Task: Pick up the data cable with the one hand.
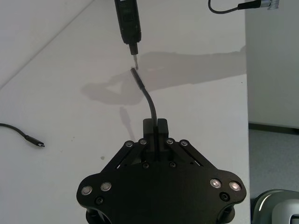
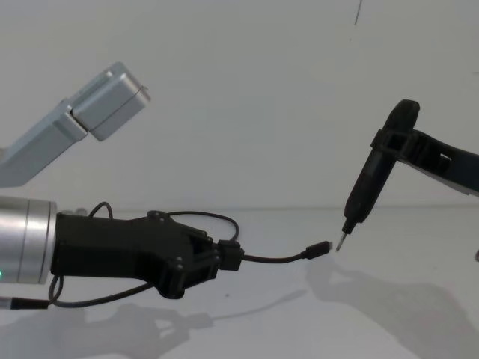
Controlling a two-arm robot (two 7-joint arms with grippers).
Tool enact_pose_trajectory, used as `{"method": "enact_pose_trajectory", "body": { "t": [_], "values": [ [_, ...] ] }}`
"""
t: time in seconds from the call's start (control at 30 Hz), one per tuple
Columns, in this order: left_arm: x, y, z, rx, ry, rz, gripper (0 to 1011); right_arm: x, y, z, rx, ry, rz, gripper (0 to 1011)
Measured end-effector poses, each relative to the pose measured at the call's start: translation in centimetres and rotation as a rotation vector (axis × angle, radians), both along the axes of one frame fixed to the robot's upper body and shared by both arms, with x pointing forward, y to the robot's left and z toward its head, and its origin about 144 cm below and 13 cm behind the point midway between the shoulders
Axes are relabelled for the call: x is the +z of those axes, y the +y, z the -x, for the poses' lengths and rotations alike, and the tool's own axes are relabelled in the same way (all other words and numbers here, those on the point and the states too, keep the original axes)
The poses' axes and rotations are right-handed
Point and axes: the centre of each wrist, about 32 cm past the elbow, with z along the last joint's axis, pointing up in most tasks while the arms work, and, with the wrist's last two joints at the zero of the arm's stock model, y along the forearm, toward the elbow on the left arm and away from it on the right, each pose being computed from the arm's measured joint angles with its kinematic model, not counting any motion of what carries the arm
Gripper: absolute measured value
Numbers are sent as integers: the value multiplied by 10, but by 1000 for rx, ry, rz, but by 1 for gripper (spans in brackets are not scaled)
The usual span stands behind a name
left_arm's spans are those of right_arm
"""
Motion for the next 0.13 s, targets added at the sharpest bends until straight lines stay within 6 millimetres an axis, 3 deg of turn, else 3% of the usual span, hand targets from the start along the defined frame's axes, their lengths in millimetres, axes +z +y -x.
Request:
{"method": "enact_pose_trajectory", "body": {
  "t": [0.13],
  "values": [
    [0, 0, 0, 0, 0, 0, 43, 0, -1, 0, -1, -1, 0, 269]
  ]
}}
